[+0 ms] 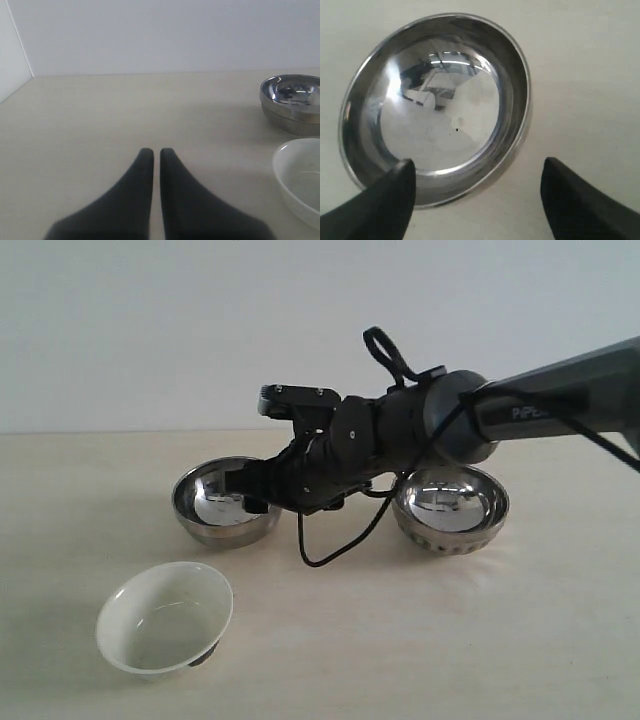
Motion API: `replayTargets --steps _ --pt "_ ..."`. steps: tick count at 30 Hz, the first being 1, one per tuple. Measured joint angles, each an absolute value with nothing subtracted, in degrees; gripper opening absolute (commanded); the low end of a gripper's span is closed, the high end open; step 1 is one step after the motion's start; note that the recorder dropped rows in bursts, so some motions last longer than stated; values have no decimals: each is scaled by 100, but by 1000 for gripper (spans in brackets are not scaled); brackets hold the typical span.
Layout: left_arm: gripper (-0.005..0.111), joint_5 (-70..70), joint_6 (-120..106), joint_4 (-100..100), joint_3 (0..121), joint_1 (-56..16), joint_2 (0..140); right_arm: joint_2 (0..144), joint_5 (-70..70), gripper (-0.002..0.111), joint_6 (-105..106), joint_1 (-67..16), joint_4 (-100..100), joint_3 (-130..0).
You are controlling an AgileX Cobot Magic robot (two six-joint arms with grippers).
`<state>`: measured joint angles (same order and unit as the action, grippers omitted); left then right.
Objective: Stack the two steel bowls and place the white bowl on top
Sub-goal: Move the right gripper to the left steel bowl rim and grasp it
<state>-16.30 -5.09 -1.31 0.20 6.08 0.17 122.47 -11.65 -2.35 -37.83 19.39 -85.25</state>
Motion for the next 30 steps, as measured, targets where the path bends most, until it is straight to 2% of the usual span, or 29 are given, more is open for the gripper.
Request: replayTargets --steps 15,17,19,24,30 --pt "4 -1630 -509 -131 20 608 17 13151 -722 61 -564 -3783 2115 -9060" --pt "4 -1630 -509 -131 20 608 17 13195 -688 54 -603 -3783 2161 -9060" --pt "4 -1630 -509 -131 20 608 17 13218 -664 43 -614 -3783 2204 -9060" --pt "4 -1630 -509 -131 20 608 17 13218 -579 3 -625 -3783 2243 -9060" --pt "4 -1630 -509 -131 20 608 17 13221 -451 0 -625 -3788 2272 -9064"
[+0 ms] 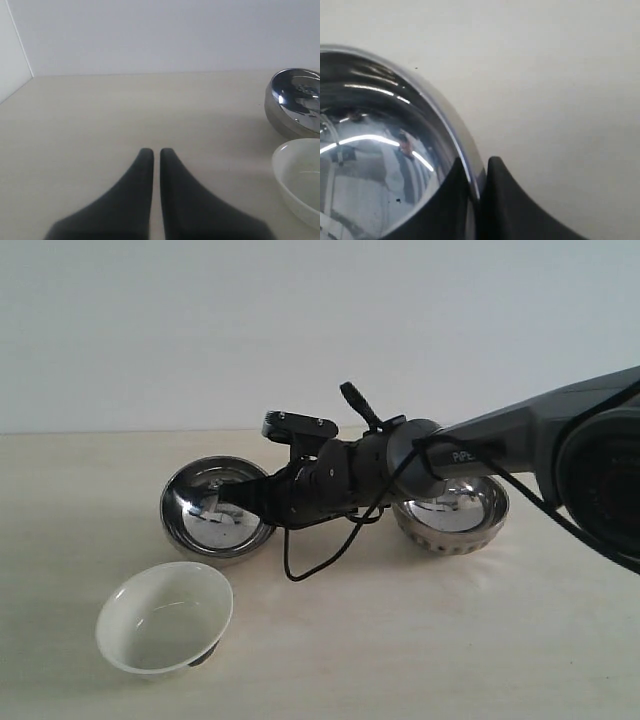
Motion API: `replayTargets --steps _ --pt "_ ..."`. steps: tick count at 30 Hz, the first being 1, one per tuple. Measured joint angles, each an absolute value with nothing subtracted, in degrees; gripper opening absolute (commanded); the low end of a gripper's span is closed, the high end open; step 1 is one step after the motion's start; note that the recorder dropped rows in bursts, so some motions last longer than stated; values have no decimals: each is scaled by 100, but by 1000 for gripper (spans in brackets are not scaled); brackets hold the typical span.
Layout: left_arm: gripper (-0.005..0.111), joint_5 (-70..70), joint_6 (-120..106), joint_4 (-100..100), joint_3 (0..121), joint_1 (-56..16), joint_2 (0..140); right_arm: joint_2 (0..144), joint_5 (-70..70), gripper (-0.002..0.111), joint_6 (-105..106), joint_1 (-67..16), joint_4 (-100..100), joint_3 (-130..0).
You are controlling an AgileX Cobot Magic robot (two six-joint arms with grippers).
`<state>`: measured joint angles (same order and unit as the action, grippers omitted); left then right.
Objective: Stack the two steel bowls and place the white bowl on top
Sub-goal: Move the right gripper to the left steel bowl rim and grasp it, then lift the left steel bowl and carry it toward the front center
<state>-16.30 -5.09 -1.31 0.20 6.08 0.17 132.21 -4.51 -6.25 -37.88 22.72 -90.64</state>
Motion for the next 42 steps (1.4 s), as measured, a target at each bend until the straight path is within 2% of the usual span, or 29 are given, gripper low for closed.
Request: replayTargets --steps 8,14,22,32,42 --pt "4 -1630 -509 -131 20 608 17 13134 -264 0 -812 -3777 2252 -9064" --pt "4 -1630 -509 -131 20 608 17 12483 -701 0 -633 -3623 2225 -9064" --pt "4 -1630 -509 -131 20 608 17 11397 -2155 0 -499 -3119 1714 -9064" --pt "4 -1630 -509 -131 20 608 17 10748 -4298 0 -326 -3077 1022 -8890" --pt "4 -1630 -509 -131 20 608 17 10690 -3868 0 -60 -3077 1220 -7453"
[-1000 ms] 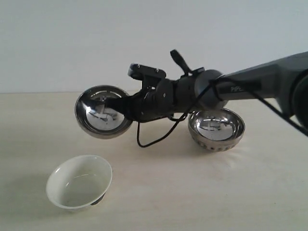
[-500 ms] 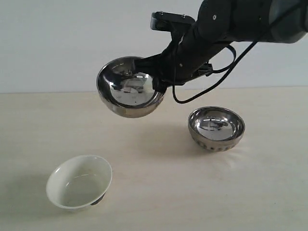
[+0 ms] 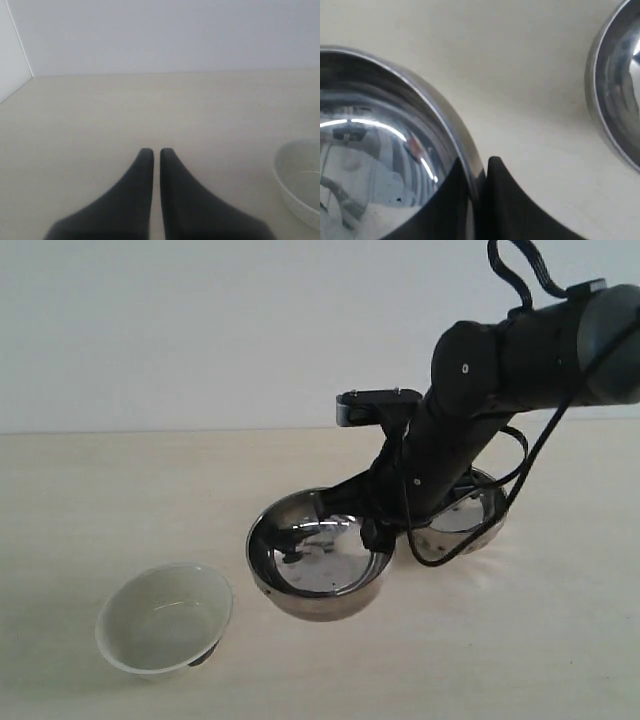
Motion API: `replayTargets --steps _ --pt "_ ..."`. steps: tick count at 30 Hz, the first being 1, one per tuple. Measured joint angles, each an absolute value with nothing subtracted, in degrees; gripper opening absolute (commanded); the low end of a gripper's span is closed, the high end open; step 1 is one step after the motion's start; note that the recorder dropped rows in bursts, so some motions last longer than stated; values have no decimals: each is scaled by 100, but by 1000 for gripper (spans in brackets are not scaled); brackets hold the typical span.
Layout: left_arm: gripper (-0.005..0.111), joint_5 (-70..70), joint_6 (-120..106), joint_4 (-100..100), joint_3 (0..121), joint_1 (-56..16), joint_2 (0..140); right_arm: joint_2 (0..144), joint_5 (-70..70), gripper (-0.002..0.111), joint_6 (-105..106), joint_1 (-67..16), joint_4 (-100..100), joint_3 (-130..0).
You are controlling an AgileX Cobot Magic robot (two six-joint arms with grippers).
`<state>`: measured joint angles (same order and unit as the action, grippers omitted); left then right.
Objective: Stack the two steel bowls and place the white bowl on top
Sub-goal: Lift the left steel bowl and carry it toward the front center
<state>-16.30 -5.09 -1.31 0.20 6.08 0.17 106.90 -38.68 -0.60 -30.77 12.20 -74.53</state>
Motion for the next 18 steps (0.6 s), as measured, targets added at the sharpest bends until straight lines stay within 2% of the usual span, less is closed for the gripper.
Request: replayTargets --steps 13,18 --pt "4 -1630 -509 -131 20 608 17 10679 -2791 0 143 -3077 1698 -6340" --pt "4 -1630 -509 -131 20 608 17 10679 -2605 0 143 -3090 1722 -6278"
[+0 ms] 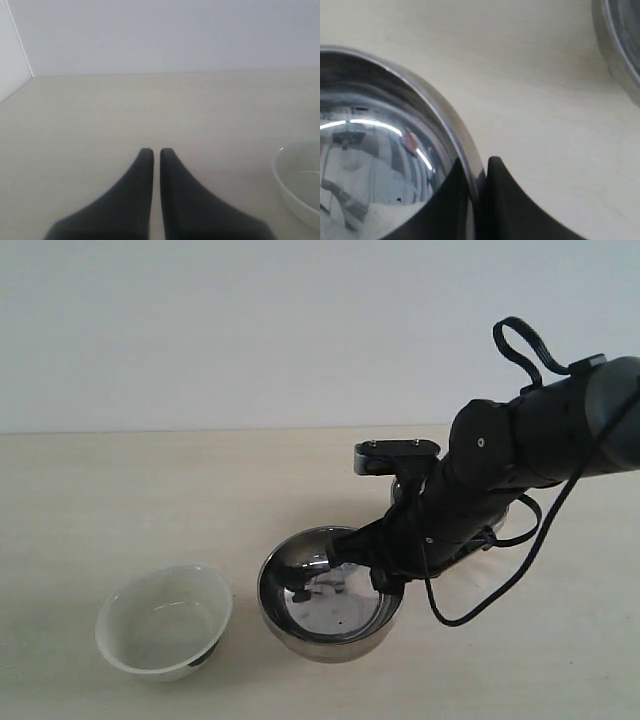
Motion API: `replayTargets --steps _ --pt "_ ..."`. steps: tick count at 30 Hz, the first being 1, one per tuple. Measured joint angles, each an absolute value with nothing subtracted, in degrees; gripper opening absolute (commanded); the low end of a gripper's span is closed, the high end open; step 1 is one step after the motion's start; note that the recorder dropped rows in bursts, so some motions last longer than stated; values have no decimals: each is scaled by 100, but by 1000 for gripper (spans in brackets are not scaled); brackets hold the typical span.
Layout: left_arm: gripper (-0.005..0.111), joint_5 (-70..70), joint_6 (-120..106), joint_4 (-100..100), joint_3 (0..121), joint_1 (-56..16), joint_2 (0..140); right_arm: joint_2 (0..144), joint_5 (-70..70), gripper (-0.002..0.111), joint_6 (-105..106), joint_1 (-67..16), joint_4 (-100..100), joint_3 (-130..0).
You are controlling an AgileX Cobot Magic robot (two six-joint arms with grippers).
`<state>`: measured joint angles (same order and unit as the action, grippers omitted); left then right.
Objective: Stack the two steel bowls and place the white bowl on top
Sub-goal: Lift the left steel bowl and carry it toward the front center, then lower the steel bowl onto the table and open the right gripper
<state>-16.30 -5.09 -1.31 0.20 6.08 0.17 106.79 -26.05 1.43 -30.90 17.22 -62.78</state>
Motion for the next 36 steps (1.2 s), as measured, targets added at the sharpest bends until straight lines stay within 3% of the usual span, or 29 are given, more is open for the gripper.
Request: replayTargets --steps 36 --pt "4 -1630 -509 -131 20 608 17 11018 -2413 0 188 -3189 1941 -6278"
